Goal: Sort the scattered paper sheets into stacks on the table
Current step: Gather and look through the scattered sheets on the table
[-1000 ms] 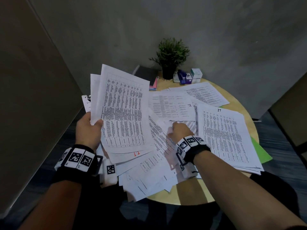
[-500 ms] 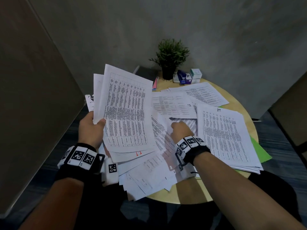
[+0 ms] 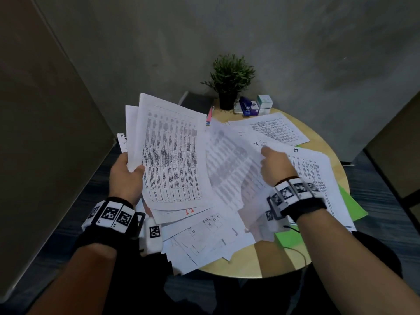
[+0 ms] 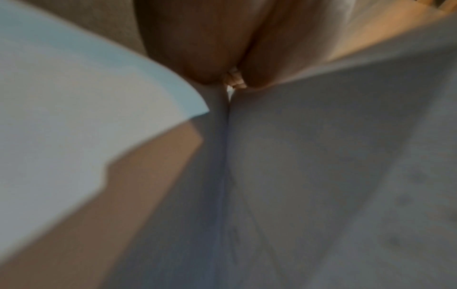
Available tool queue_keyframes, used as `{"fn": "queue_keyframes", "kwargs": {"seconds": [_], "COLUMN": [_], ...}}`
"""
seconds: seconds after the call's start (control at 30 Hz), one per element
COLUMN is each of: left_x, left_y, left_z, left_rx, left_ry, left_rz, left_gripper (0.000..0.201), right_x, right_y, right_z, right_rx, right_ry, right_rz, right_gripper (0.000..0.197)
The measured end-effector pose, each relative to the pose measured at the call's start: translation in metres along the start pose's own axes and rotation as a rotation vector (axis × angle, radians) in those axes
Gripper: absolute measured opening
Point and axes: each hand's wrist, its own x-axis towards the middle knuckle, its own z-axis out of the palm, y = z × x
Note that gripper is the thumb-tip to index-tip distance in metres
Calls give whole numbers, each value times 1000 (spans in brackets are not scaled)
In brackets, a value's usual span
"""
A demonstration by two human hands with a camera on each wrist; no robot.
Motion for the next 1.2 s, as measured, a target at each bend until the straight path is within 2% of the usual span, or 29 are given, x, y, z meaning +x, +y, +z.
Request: {"fn": "queue_keyframes", "kwargs": {"seconds": [0.03,0.13,0.17,0.2,0.23,0.3,0.43,0.5,0.57,0.63,0.73,0.8,0.9,1.0,1.1,1.2], "left_x": [1,3,3,3,3,2,-1,1,4,7,11,14,16,16,17,20], "left_y": [0,-3,-3,-3,-1,1,0,-3,-8,-12,-15,-18,-22,-26,-32,-37], "left_z": [-1,-2,-2,-2,-1,2,5,6,7,5,-6,-15,-25,-30,-30,-27], "left_rx": [15,-40,-39,-17,9,34,-99,-157,-133,-45,13,36,59,45,0,-30], "left_ry": [22,37,25,4,-21,-65,-129,-115,-103,-78,-17,-11,-13,-12,-5,-1], "left_rz": [7,61,84,101,107,75,-32,-68,-48,-5,12,19,21,19,6,12], "left_gripper": [36,76,83,81,72,46,22,18,23,38,51,53,53,53,54,57], "right_x": [0,0,0,1,3,8,3,-1,0,6,20,33,48,58,68,78], "right_y": [1,3,3,1,-2,-9,-36,-51,-66,-75,-75,-65,-58,-58,-62,-75], "right_z": [-14,-53,-61,-65,-65,-54,-19,2,21,37,53,63,82,100,109,106], "right_rx": [77,335,409,467,525,648,884,1033,1073,968,724,403,-47,-157,-240,-329], "right_ry": [55,252,292,309,301,228,-50,-208,-325,-352,-309,-289,-335,-240,-181,-340], "right_rz": [8,3,-4,-2,5,36,51,101,131,88,79,86,114,141,-36,-93], "right_gripper": [26,18,16,15,15,15,14,18,16,7,22,34,54,64,68,53]}}
